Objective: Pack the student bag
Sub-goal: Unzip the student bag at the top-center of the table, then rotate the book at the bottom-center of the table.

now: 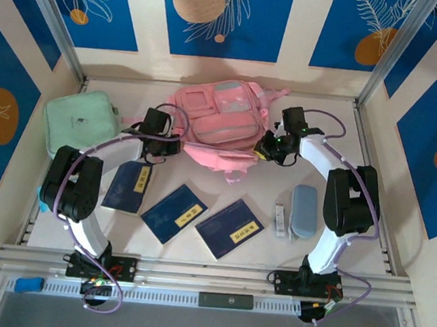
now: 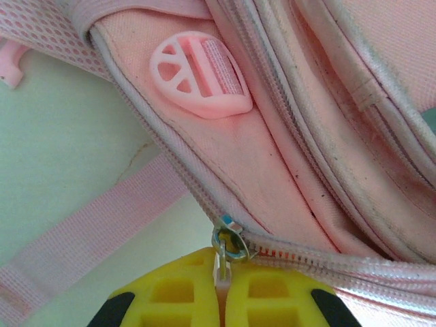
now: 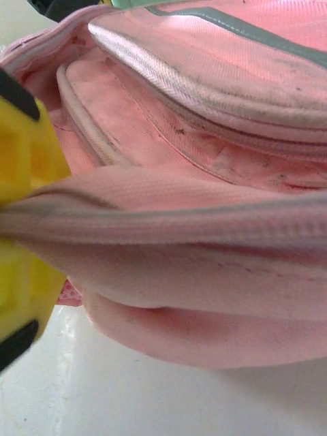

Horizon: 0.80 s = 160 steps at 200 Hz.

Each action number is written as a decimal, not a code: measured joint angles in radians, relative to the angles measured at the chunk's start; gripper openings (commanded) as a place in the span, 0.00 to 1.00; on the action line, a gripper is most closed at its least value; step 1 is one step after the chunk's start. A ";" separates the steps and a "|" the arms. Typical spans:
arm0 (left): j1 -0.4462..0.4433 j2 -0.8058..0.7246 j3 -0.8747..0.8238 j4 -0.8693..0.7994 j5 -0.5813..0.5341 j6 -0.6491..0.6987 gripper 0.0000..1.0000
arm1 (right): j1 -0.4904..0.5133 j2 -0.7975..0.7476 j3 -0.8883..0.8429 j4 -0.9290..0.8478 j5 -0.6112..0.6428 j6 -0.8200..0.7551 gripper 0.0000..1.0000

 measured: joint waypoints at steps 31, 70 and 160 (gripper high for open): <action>0.012 -0.006 0.000 -0.006 -0.011 -0.011 0.42 | -0.002 -0.008 0.042 -0.031 0.045 -0.036 0.59; 0.011 -0.170 -0.108 -0.001 0.034 -0.060 0.46 | 0.001 -0.181 -0.060 -0.076 0.061 -0.061 0.73; -0.383 -0.598 -0.377 -0.031 0.032 -0.256 0.57 | 0.253 -0.604 -0.410 -0.347 0.089 0.032 0.84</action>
